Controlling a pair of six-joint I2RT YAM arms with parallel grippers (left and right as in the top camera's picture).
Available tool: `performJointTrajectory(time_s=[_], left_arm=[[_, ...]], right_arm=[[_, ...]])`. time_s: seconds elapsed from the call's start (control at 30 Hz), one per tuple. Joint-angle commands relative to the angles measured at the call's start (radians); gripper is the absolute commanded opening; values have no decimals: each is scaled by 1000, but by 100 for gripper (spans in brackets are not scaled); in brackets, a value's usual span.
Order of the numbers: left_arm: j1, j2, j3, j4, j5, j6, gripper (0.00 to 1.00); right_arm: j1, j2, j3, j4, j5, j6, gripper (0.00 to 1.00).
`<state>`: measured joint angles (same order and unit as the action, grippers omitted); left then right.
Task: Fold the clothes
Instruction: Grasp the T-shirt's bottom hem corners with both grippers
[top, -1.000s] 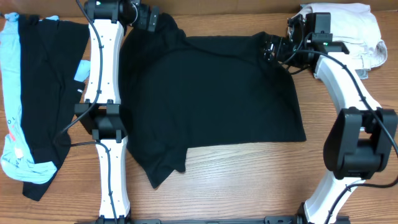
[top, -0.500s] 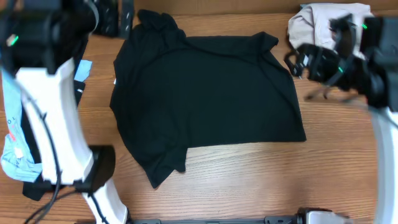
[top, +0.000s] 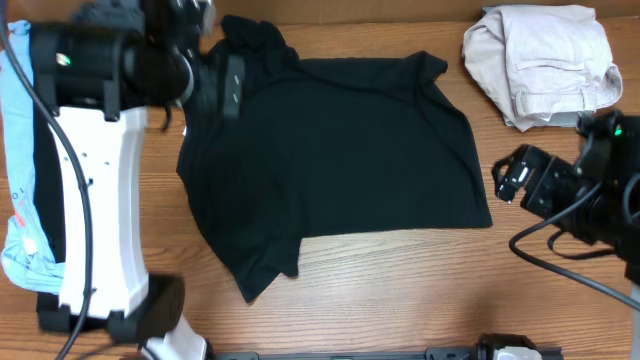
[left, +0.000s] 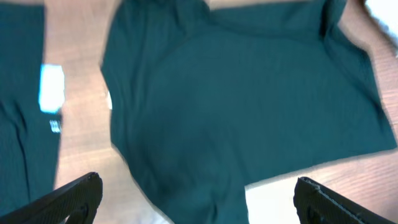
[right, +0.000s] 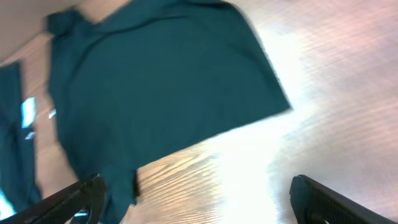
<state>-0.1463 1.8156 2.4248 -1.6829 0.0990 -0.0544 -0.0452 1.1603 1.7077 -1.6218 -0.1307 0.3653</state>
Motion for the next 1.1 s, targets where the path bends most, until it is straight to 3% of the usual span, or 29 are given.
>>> performJointTrajectory(time_s=[0.0,0.33,0.53,0.8,1.07], left_arm=[[-37,-173,-264,-3,-109,-155,100],[-46,-485,-1077,274,-45,-347,100],[-119,-609,-1461,496,6,-454,96],[-196,-607,-1735,648,6,-653,100],[-196,-602,-1873,812,17,-690,100]], right_arm=[[-1,-40,-90,4,151,143,100],[-1,-38,-437,236,80,155,100],[-1,-18,-529,335,20,99,100],[-1,-1,-530,364,20,84,100],[-1,1,-530,380,20,76,100]])
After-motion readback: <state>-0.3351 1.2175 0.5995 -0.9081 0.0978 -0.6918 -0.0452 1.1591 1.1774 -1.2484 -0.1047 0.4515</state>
